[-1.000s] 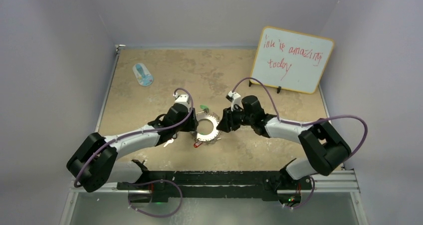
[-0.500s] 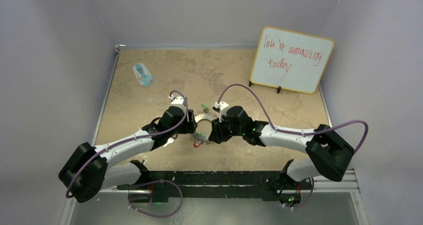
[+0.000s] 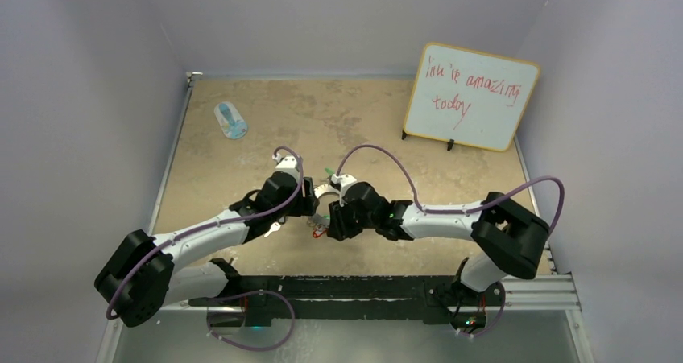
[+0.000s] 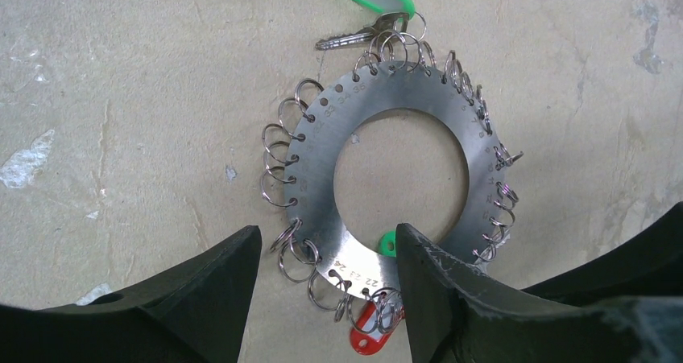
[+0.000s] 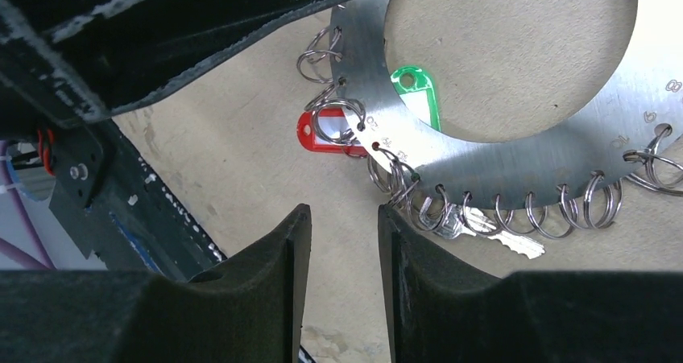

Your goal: Put the keys on the keyring

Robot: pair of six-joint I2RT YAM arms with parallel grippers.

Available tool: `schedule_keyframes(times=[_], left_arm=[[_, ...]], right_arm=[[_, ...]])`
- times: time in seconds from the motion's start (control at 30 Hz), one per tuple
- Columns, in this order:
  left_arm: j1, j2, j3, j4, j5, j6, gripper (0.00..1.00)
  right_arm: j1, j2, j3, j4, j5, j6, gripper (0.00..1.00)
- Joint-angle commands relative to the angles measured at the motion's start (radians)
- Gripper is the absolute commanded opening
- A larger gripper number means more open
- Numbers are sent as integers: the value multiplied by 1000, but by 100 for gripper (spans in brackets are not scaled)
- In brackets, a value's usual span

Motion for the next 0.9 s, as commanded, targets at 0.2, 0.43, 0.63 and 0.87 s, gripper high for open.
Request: schedule_keyframes(times=[0.2, 0.43, 0.63, 0.87], left_arm=[[-3, -6, -7, 31, 15, 7, 61], [-3, -12, -3, 29, 17, 10, 60], [-3, -10, 0, 29, 14, 13, 60], [-3, -7, -2, 32, 14, 11, 60]], right_arm=[[10, 37, 71, -33, 80, 30, 34], [11, 60, 92, -61, 104, 18, 32], [20, 66, 99, -98, 130, 8, 30], [42, 59, 110, -144, 185, -3, 31]])
